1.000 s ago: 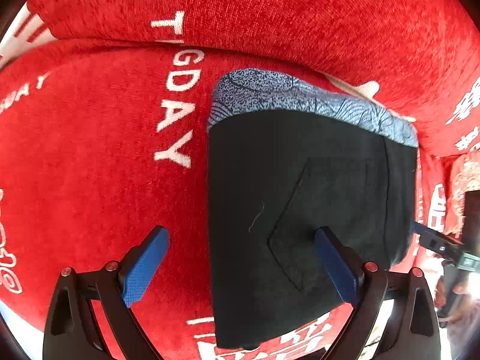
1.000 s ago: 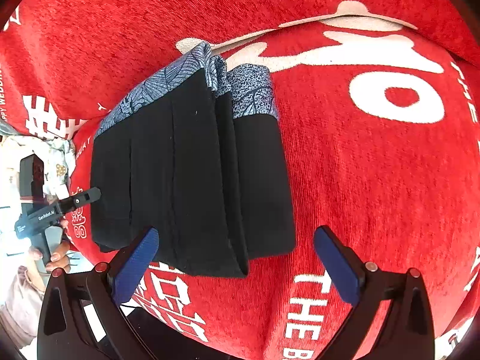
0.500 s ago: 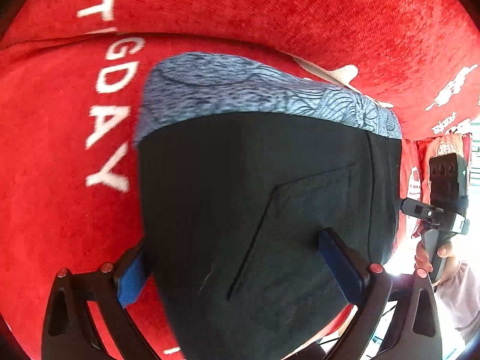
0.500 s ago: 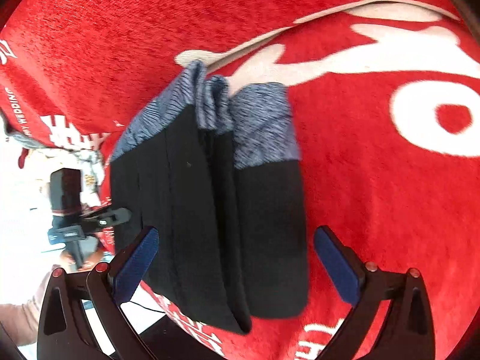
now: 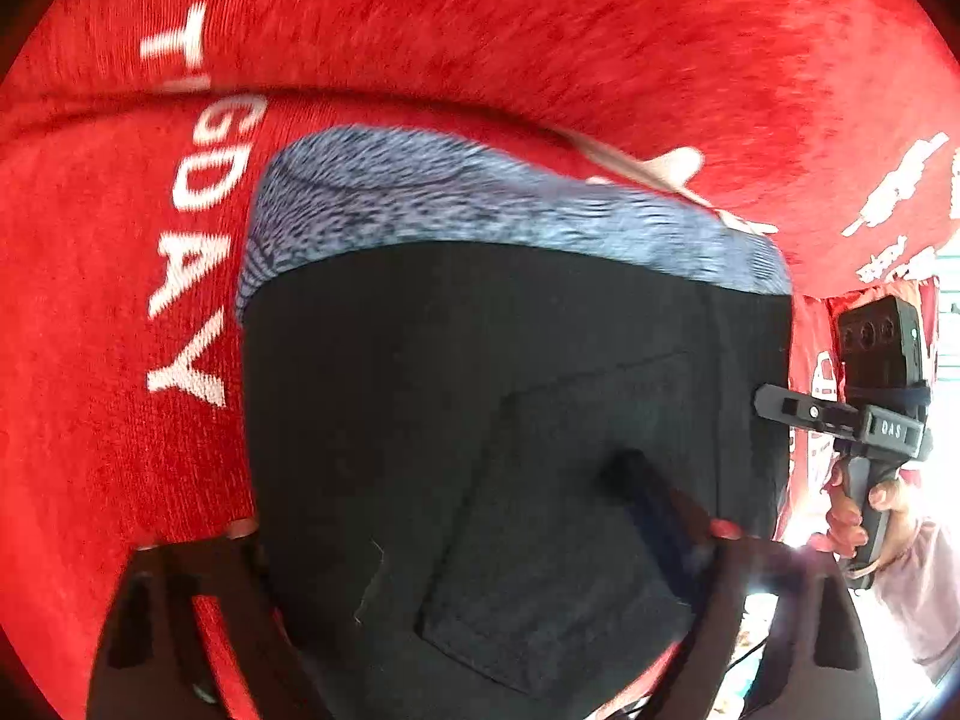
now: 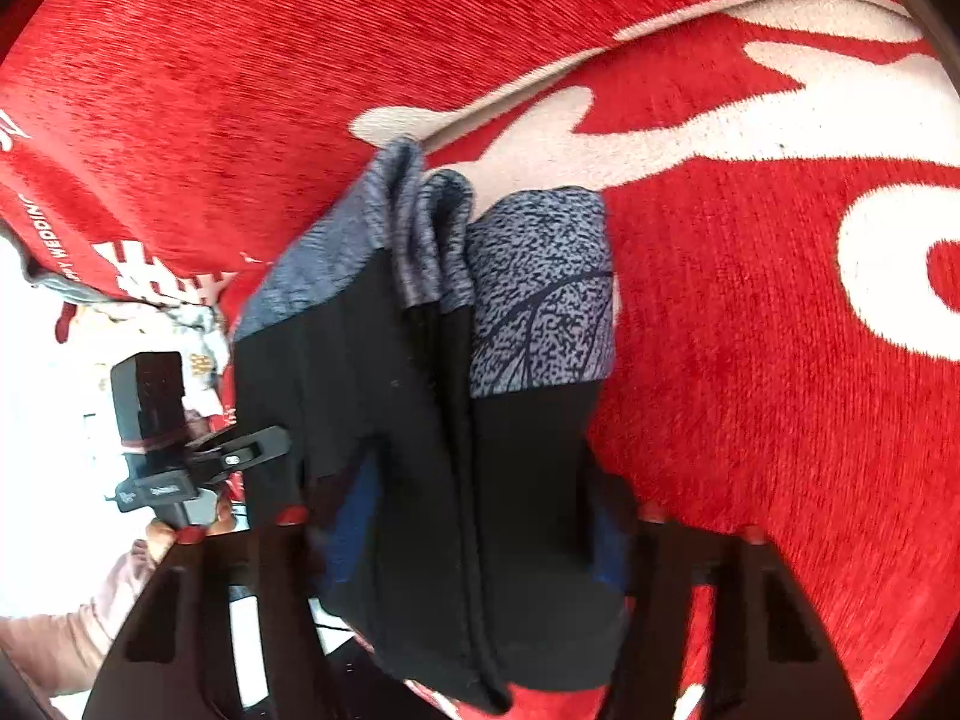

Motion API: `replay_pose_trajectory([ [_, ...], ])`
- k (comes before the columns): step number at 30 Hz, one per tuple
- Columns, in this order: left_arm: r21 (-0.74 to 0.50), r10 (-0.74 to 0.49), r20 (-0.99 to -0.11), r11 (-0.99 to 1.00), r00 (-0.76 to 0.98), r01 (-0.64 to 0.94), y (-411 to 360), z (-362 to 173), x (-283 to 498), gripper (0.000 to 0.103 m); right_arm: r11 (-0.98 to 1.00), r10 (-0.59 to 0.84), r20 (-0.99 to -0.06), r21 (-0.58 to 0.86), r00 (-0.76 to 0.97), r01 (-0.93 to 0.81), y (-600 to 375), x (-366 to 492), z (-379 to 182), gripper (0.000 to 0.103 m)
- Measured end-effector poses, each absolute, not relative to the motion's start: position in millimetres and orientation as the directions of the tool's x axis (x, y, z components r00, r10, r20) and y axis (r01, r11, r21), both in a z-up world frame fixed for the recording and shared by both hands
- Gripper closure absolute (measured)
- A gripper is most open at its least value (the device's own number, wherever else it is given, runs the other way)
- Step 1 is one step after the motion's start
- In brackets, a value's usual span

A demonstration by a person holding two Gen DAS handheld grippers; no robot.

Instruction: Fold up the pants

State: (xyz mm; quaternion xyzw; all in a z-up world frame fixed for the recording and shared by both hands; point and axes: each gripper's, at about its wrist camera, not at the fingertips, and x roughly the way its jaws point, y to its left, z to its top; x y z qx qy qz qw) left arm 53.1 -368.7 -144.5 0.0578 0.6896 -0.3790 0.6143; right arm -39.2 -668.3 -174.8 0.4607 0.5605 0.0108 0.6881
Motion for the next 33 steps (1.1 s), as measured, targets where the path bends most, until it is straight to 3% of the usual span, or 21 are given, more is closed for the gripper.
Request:
replay_pose_trajectory([
  [3,-0.45,-0.405,-0.889,0.686,-0.213,0.571,-361.0,-127.4,47.1,0.041,0.553,0.537,-0.743,0.668,0.4,0.498,-667.6,-41.7,-165.1,0.058],
  [6,-0.475,-0.435,-0.874,0.672,-0.217,0.568,-350.3,-110.8,44.5,0.049,0.527,0.545,-0.714,0.7,0.44,0.482,-663.3,-48.8,-151.6,0.06],
  [14,-0.441,-0.418,-0.889,0.679,-0.185,0.586,-297.5,-70.7,23.2,0.049,0.479,0.593,-0.658,0.752,0.464,0.454,-612.7,-69.4,-127.7,0.06],
  [19,-0.389,-0.358,-0.918,0.731,-0.17,0.56,-260.0,-84.1,13.2,0.049,0.484,0.618,-0.657,0.751,0.433,0.449,-562.0,-66.3,-143.1,0.061],
  [22,-0.322,-0.294,-0.945,0.777,-0.141,0.541,-237.3,-112.6,13.1,0.037,0.504,0.624,-0.679,0.727,0.386,0.465,-537.9,-59.5,-165.7,0.06],
  [23,-0.319,-0.294,-0.946,0.785,-0.133,0.532,-231.7,-117.9,14.7,0.027,0.523,0.612,-0.696,0.713,0.376,0.467,-531.1,-54.9,-169.5,0.06],
  [27,-0.307,-0.304,-0.948,0.799,-0.094,0.516,-221.8,-126.6,25.6,0.006,0.534,0.581,-0.724,0.684,0.371,0.497,-534.8,-55.0,-180.2,0.05],
  [31,-0.262,-0.276,-0.96,0.811,-0.053,0.522,-219.7,-115.7,30.4,0.006,0.614,0.508,-0.805,0.589,0.307,0.526,-535.3,-52.6,-182.7,0.03],
  [33,-0.215,-0.256,-0.967,0.828,0.008,0.517,-215.3,-99.9,32.5,0.006,0.64,0.471,-0.836,0.544,0.283,0.542,-530.0,-48.7,-176.6,0.03],
])
